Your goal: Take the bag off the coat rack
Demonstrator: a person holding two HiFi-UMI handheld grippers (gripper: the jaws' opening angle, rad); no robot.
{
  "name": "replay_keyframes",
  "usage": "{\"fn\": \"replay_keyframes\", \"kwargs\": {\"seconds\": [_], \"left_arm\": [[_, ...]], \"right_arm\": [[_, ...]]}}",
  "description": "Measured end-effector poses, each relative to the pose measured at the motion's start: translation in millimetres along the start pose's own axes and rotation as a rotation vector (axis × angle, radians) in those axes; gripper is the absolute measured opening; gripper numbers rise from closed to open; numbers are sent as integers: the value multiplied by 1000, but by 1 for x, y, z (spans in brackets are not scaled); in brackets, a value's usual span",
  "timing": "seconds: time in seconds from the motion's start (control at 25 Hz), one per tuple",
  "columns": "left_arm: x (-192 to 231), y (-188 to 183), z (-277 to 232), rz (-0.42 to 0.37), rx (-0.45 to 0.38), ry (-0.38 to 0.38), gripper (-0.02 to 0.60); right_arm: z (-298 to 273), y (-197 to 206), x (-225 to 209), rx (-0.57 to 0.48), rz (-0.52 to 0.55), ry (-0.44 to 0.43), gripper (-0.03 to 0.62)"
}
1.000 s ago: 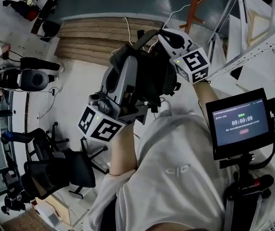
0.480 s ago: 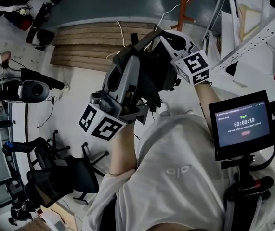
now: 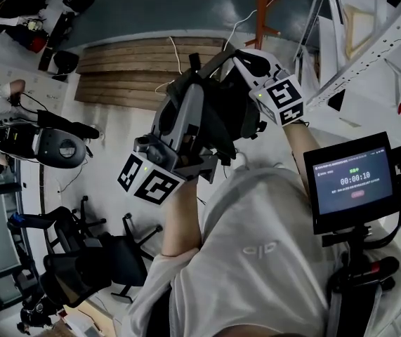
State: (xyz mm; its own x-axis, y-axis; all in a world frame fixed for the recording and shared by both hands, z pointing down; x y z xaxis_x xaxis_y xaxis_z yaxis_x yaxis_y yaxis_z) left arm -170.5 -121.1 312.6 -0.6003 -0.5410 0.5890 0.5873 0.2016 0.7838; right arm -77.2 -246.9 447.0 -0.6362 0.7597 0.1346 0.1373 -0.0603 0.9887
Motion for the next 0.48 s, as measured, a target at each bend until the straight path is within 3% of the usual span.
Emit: {"fn": "replay_keyframes", "kwargs": {"seconds": [0.48], "left_arm": [[-1, 1, 4, -6, 4, -12, 41]], "right_arm": [[-1, 4, 7, 6, -14, -29, 38]]}}
Point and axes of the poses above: the fingertips, and each gripper's own axes: z backward along the fingers, x to its left, y out of its underside, the point moved 3 cm from there along z, backward along the fingers, and after that the axes turned 6 degrees about z, right-handed, at the moved point
